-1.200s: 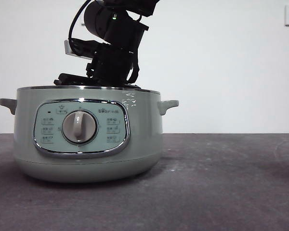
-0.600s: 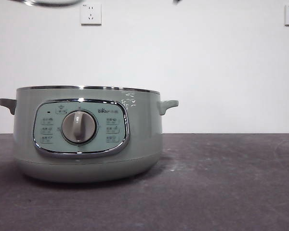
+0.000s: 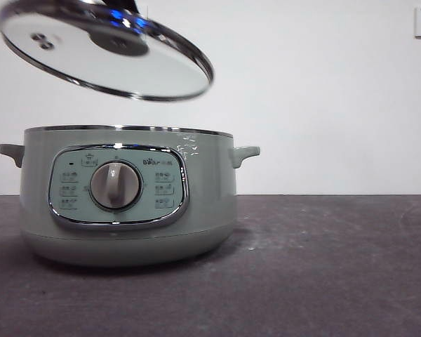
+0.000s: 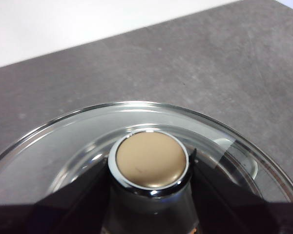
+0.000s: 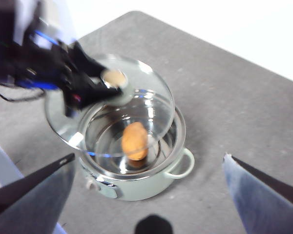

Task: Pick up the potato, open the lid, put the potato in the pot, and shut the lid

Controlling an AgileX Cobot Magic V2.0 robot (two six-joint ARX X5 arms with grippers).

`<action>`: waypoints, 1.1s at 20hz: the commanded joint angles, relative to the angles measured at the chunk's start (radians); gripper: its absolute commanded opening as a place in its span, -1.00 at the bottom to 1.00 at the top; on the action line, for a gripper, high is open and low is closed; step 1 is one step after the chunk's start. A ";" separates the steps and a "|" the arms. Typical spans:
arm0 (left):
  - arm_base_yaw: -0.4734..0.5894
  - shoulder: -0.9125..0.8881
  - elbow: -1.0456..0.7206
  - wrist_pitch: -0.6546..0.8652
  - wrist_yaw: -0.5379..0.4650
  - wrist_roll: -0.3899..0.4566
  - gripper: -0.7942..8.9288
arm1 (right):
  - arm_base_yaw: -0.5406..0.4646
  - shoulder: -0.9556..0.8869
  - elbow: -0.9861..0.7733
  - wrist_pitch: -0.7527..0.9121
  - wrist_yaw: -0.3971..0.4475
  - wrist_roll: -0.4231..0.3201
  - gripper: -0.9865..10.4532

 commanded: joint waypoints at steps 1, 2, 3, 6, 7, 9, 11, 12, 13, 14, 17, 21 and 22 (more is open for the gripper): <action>-0.014 0.039 0.014 0.061 0.000 -0.018 -0.85 | 0.000 -0.015 -0.002 -0.014 0.072 0.014 0.05; -0.020 0.061 0.014 0.066 0.000 -0.023 -0.85 | 0.000 -0.018 -0.002 -0.024 0.104 0.014 0.05; -0.023 0.082 0.014 0.070 0.000 -0.026 -0.85 | 0.000 -0.018 -0.002 -0.034 0.122 0.014 0.05; -0.029 0.136 0.014 0.071 -0.001 -0.026 -0.85 | 0.000 -0.018 -0.002 -0.056 0.142 0.014 0.05; -0.029 0.151 0.014 0.071 -0.001 -0.026 -0.85 | 0.000 -0.018 -0.002 -0.056 0.143 0.014 0.05; -0.029 0.171 0.014 0.069 -0.001 -0.026 -0.85 | 0.000 -0.018 -0.002 -0.056 0.142 0.013 0.05; -0.029 0.174 0.014 0.042 -0.001 -0.026 -0.85 | 0.000 -0.018 -0.002 -0.055 0.142 0.013 0.05; -0.029 0.174 0.014 0.023 -0.001 -0.026 -0.85 | 0.000 -0.018 -0.002 -0.055 0.143 0.014 0.05; -0.029 0.174 0.014 0.006 0.000 -0.026 -0.85 | 0.000 -0.018 -0.002 -0.055 0.143 0.014 0.05; -0.029 0.175 0.013 -0.007 0.000 -0.025 -0.85 | 0.000 -0.018 -0.002 -0.053 0.142 0.014 0.05; -0.029 0.181 0.011 -0.006 0.000 -0.025 -0.85 | 0.000 -0.018 -0.002 -0.052 0.142 0.014 0.05; -0.030 0.205 0.011 -0.031 0.002 -0.026 -0.85 | 0.000 -0.018 -0.002 -0.052 0.142 0.014 0.05; -0.029 0.208 0.011 -0.047 0.002 -0.026 -0.85 | 0.000 -0.018 -0.002 -0.052 0.142 0.014 0.05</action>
